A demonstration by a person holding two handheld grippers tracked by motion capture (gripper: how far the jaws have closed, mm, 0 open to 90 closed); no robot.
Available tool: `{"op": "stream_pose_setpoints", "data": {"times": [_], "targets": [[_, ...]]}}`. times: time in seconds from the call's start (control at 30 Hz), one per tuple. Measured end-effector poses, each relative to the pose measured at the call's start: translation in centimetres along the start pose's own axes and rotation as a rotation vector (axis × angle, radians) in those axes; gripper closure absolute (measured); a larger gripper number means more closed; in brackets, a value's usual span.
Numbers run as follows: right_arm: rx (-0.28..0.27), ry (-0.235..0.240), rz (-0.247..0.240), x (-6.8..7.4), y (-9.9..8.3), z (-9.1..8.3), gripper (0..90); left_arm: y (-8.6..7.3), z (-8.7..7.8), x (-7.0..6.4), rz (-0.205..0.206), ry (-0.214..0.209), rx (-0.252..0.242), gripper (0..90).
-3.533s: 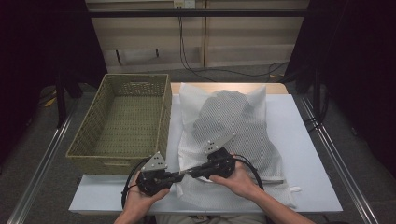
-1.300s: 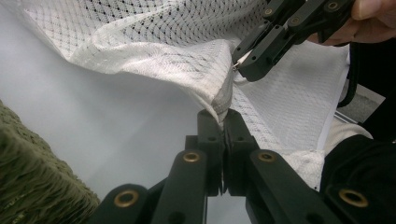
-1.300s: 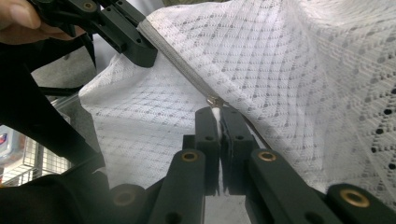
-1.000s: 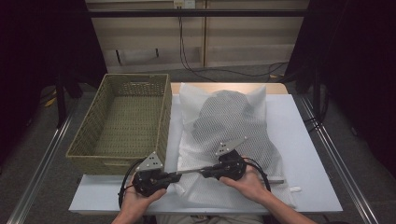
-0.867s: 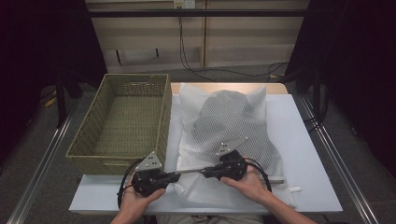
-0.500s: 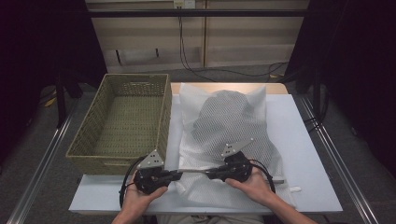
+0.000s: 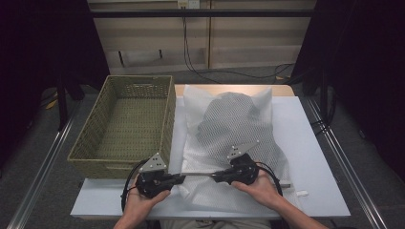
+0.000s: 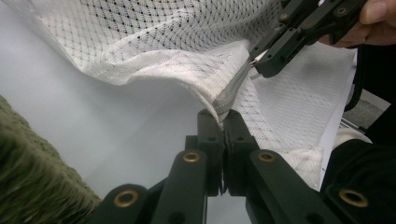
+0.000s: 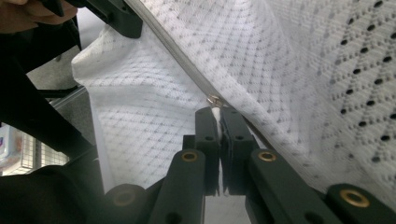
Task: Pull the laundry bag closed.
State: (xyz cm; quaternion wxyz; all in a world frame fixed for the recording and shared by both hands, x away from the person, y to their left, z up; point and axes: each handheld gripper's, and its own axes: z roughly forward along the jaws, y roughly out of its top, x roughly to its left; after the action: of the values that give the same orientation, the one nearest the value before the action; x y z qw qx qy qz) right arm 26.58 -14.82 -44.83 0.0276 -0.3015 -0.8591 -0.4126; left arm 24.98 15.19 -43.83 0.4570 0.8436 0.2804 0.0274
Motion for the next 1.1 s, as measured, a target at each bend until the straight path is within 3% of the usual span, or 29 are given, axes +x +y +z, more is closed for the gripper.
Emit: {"op": "stream_pose_setpoints", "data": {"times": [0.9, 1.1], "targets": [[-0.017, 0.009, -0.001, 0.06, -0.26, -0.18, 87.4, -0.31, -0.27, -0.12, 0.002, 0.006, 0.007, 87.8], [-0.018, -0.007, 0.008, -0.38, -0.41, -0.52, 87.4, -0.31, -0.33, 0.28, -0.016, 0.005, -0.003, 87.8]]}}
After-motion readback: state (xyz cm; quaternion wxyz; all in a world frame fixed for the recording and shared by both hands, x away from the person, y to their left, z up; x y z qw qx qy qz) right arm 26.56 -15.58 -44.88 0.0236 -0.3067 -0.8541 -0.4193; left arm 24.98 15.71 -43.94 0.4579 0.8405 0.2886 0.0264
